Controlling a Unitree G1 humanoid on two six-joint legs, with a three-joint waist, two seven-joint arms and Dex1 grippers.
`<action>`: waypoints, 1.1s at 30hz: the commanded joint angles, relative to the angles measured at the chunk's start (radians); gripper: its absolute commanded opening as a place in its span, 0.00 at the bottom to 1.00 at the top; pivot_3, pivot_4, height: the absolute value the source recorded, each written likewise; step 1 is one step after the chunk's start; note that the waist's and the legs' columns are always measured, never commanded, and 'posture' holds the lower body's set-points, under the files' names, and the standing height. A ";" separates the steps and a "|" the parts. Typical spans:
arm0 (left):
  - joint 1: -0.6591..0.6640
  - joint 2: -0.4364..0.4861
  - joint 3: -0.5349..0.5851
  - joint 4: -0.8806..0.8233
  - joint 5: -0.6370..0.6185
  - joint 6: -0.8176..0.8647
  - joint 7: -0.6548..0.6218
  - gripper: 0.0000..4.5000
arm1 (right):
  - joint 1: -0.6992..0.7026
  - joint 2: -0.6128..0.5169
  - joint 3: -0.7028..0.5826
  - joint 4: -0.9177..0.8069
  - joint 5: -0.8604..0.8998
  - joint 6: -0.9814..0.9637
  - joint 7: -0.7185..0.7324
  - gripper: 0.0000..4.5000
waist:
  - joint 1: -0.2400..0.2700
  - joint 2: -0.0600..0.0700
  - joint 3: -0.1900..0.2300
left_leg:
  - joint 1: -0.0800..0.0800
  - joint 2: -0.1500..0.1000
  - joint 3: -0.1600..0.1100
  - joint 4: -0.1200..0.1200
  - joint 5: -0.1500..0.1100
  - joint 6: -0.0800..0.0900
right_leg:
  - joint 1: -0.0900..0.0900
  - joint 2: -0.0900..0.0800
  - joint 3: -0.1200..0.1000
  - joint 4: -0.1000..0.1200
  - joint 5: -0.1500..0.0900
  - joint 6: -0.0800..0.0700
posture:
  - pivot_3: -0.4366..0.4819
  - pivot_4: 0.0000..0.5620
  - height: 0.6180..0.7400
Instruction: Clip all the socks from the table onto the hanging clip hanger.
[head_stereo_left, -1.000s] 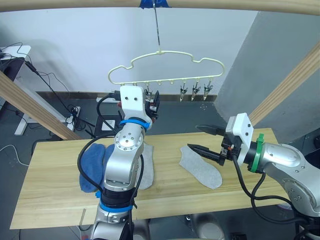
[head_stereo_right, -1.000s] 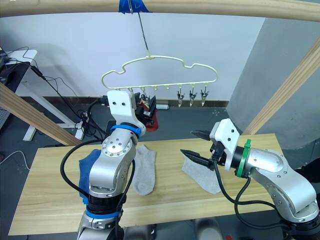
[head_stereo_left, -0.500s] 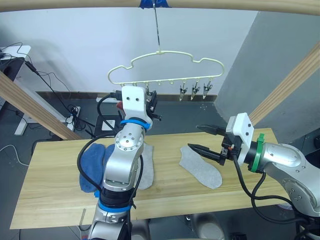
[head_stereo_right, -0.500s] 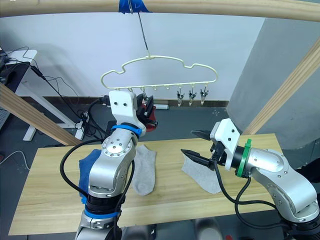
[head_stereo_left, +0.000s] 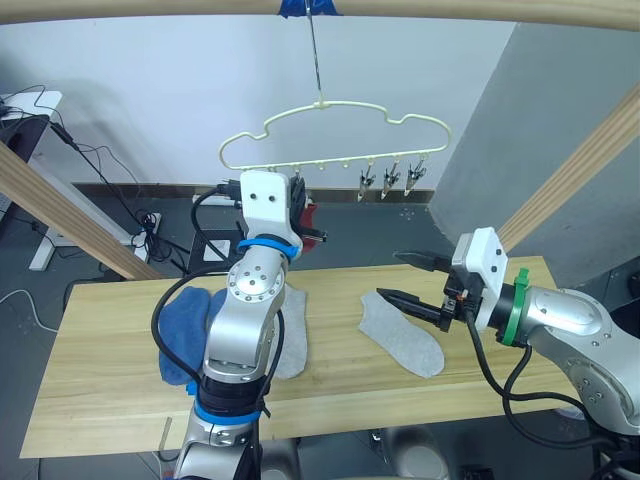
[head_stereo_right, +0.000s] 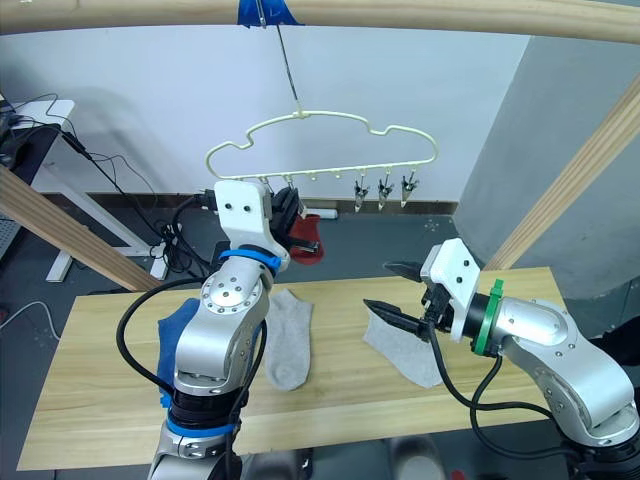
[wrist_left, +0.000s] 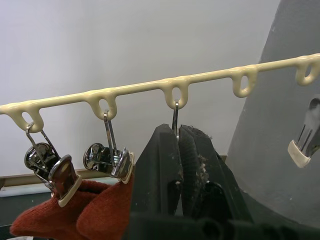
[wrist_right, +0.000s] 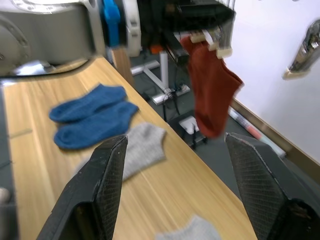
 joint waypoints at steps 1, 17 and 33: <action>-0.017 0.014 0.032 -0.042 -0.030 -0.009 -0.036 0.00 | 0.063 -0.028 0.082 0.029 -0.131 0.002 -0.062 0.76 | 0.001 0.000 0.000 | 0.000 0.000 0.000 0.000 0.000 0.000 | 0.000 0.000 0.000 0.000 0.000 0.000 | 0.22 0.52 1.00; -0.070 0.096 0.116 -0.052 -0.219 0.093 -0.205 0.00 | 0.026 0.374 0.358 0.424 -0.478 -0.068 -0.346 0.99 | 0.000 0.002 0.002 | 0.000 0.001 0.001 0.000 0.000 0.000 | -0.001 0.001 0.001 0.000 0.000 0.000 | 0.25 0.53 1.00; -0.070 0.152 0.127 -0.043 -0.251 0.089 -0.222 0.00 | 0.102 0.472 0.341 0.423 -0.565 -0.114 -0.378 0.99 | 0.005 0.003 0.003 | -0.001 0.001 0.000 -0.001 0.000 0.000 | -0.002 0.000 0.000 0.000 0.000 0.000 | 0.28 0.52 1.00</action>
